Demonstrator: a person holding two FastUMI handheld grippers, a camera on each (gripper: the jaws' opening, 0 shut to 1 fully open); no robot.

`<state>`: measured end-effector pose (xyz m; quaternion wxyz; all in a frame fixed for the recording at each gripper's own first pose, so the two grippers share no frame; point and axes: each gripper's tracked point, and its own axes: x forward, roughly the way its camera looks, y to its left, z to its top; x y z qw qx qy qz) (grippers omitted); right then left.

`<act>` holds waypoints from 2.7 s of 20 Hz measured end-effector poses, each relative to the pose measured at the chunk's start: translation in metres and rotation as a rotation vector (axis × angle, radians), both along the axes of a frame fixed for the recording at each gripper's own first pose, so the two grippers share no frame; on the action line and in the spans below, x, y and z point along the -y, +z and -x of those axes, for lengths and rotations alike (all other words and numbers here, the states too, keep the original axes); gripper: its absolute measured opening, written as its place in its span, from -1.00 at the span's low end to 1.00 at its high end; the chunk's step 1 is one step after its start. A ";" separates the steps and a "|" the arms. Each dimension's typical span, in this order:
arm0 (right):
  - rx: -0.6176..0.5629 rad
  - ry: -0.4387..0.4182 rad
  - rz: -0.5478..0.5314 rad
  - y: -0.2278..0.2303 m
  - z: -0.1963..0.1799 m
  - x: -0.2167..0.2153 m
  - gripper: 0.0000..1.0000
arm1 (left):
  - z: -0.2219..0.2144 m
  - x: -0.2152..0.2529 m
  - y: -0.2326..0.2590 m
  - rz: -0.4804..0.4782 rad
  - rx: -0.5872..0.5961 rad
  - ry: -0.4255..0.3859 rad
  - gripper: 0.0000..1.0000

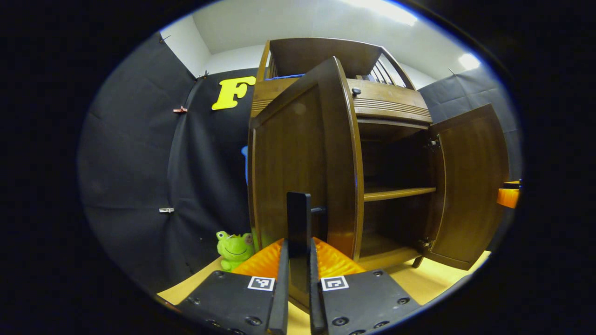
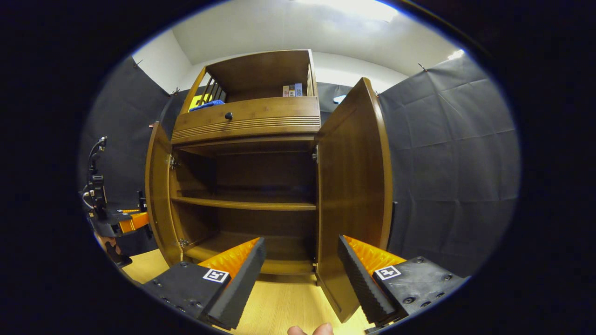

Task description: Open the right door of the double-door shoe cabinet with the right hand, and open the left door with the left hand.

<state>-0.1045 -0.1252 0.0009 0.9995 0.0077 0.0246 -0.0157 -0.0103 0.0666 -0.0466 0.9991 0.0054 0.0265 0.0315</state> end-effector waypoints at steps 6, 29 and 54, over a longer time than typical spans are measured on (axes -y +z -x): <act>0.010 0.027 0.018 0.009 -0.001 -0.025 0.96 | 0.021 -0.037 -0.001 -0.003 0.000 0.042 -0.65; -0.008 -0.016 -0.005 0.002 -0.009 -0.027 0.98 | 0.065 -0.122 0.006 0.003 -0.002 0.134 -0.78; 0.002 0.082 -0.016 0.004 0.005 -0.049 0.97 | 0.102 -0.037 0.026 -0.063 0.005 0.095 0.93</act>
